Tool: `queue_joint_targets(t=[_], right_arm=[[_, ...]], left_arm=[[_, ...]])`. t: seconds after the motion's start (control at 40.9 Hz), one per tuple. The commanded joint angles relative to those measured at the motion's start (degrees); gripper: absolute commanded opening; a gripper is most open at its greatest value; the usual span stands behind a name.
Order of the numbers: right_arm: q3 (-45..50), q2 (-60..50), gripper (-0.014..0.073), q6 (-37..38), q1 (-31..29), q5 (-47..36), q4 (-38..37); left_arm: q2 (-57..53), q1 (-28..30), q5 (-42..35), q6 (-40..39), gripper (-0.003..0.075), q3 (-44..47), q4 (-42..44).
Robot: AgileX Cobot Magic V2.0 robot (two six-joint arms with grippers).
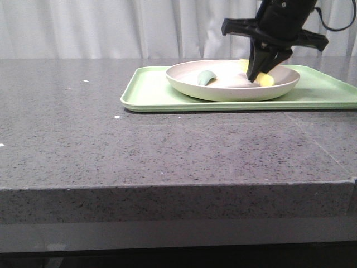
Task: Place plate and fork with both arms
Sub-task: 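Lift the fork with the right gripper and carry it beside the plate, then lower the fork onto the tray beside the plate and open the right gripper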
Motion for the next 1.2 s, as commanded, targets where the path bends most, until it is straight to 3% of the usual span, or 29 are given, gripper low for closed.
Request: queue_joint_targets(t=[0.0, 0.513, 0.953, 1.076, 1.173], right_arm=[[-4.0, -4.9, 0.0032, -0.2, -1.0, -1.2, -0.7], [-7.4, -4.9, 0.0032, -0.2, -11.8, 4.6, -8.4], [-7.4, 1.3, 0.0037, -0.4, -12.1, 7.0, -8.0], [-7.4, 1.8, 0.0086, -0.7, -12.1, 7.4, -8.0], [-7.4, 1.8, 0.019, -0.7, -12.1, 7.4, -8.0]], left_arm=[[0.6, 0.1, -4.7, -0.1, -0.0018, -1.5, 0.0], [0.6, 0.1, -4.7, -0.1, -0.0018, -1.5, 0.0], [0.6, 0.1, -4.7, -0.1, -0.0018, -1.5, 0.0], [0.6, 0.1, -4.7, -0.1, -0.0018, -1.5, 0.0], [0.6, 0.1, -4.7, -0.1, -0.0018, -1.5, 0.0]])
